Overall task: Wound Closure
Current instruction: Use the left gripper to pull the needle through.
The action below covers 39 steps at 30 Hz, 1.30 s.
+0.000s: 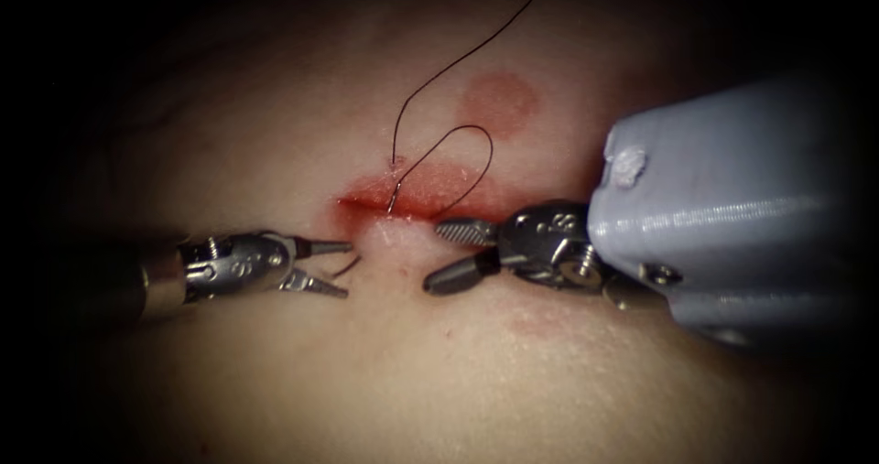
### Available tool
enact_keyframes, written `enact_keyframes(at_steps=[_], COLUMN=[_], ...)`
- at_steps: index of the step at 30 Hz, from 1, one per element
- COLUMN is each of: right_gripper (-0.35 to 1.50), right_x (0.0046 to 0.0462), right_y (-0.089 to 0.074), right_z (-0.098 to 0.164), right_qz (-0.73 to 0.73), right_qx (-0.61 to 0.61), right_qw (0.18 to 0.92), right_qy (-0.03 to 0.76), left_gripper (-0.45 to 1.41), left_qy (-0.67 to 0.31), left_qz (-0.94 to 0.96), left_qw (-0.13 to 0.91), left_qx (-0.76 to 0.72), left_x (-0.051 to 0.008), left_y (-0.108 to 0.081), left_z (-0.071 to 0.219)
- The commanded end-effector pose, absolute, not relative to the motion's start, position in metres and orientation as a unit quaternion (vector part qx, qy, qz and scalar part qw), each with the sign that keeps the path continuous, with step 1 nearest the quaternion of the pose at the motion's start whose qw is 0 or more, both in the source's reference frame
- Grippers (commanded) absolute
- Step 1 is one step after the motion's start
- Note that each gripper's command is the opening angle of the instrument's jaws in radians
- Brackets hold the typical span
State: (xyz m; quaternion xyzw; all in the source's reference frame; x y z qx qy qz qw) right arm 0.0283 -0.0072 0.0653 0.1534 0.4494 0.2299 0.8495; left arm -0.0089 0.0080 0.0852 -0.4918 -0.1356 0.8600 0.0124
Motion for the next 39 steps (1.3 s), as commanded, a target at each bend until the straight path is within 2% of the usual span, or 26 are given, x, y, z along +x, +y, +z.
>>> enact_keyframes(at_steps=[1,12,14,16,19,29,34,39], right_gripper=[1.43,1.41,1.4,1.4,1.4,1.4,1.4,1.4], right_x=[0.0285,0.0285,0.0285,0.0285,0.0285,0.0285,0.0285,0.0285], right_y=[-0.0075,-0.0076,-0.0076,-0.0076,-0.0077,-0.0078,-0.0079,-0.0079], right_z=[0.0661,0.0665,0.0665,0.0665,0.0667,0.0669,0.0671,0.0672], right_qz=[0.23,0.229,0.229,0.229,0.229,0.228,0.227,0.227], right_qx=[0.154,0.152,0.152,0.151,0.151,0.15,0.151,0.15], right_qw=[0.849,0.848,0.848,0.847,0.846,0.847,0.846,0.847], right_qy=[0.45,0.453,0.453,0.454,0.456,0.457,0.457,0.458], left_gripper=[0.26,0.08,0.0,-0.19,-0.35,-0.31,0.05,0.2], left_qy=[-0.13,-0.097,-0.097,-0.099,-0.106,-0.114,-0.116,-0.12], left_qz=[0.855,0.829,0.828,0.827,0.824,0.818,0.818,0.816], left_qw=[0.006,-0.045,-0.049,-0.051,-0.055,-0.061,-0.061,-0.064], left_qx=[-0.502,-0.549,-0.55,-0.551,-0.554,-0.56,-0.56,-0.562], left_x=[-0.0096,-0.0108,-0.0111,-0.0113,-0.0115,-0.0116,-0.0117,-0.0118], left_y=[0.0078,0.0092,0.0094,0.0095,0.0094,0.0089,0.0086,0.0084], left_z=[0.0859,0.0868,0.087,0.0872,0.0875,0.0874,0.0873,0.0871])
